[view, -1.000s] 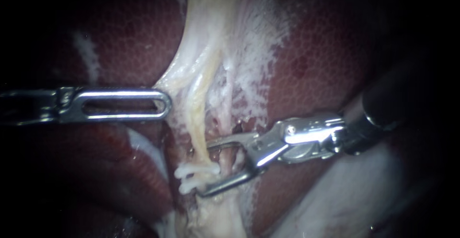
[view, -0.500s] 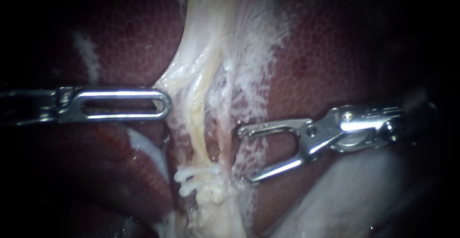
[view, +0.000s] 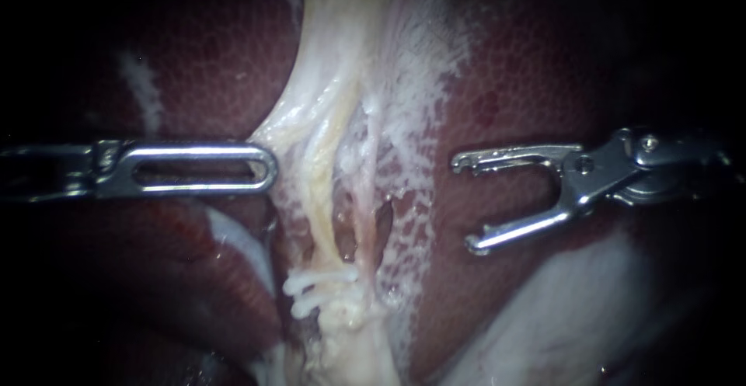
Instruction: Going back second clip left tube
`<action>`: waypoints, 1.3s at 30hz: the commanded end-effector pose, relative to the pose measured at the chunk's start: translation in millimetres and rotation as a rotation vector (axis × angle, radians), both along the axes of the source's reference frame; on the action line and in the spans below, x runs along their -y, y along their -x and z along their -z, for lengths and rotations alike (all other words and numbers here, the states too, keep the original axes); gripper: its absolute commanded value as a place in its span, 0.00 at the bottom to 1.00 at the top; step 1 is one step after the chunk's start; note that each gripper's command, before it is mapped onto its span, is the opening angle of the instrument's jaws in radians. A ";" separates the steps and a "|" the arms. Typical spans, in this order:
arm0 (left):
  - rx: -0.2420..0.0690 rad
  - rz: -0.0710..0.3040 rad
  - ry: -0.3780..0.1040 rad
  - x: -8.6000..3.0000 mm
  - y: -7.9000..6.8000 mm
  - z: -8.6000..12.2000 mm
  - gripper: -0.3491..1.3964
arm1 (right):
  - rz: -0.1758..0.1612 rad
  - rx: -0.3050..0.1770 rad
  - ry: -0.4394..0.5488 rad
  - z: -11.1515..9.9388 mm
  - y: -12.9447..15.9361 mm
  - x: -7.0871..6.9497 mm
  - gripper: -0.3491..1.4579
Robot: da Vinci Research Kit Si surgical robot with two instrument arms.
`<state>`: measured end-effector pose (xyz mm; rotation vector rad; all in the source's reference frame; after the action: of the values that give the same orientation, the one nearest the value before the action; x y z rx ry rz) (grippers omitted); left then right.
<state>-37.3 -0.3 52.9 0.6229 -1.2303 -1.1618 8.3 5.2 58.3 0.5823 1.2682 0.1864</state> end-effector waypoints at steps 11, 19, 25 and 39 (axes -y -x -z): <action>-0.004 0.003 0.008 -0.1 0.8 -2.6 0.00 | 0.002 0.000 0.001 0.0 -0.1 0.3 0.52; -0.014 -0.007 -0.002 1.2 3.6 -4.4 0.00 | 0.002 0.000 0.001 0.0 0.0 0.3 0.52; -0.017 -0.018 -0.002 1.5 4.7 -5.1 0.00 | 0.002 0.000 0.001 0.0 0.0 0.3 0.52; -0.016 -0.019 -0.001 1.3 4.8 -5.3 0.00 | 0.002 0.000 0.001 0.0 0.0 0.3 0.52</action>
<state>-42.0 -1.6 58.3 0.6230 -1.2070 -1.1504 8.3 4.9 58.3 0.5828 1.2680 0.1841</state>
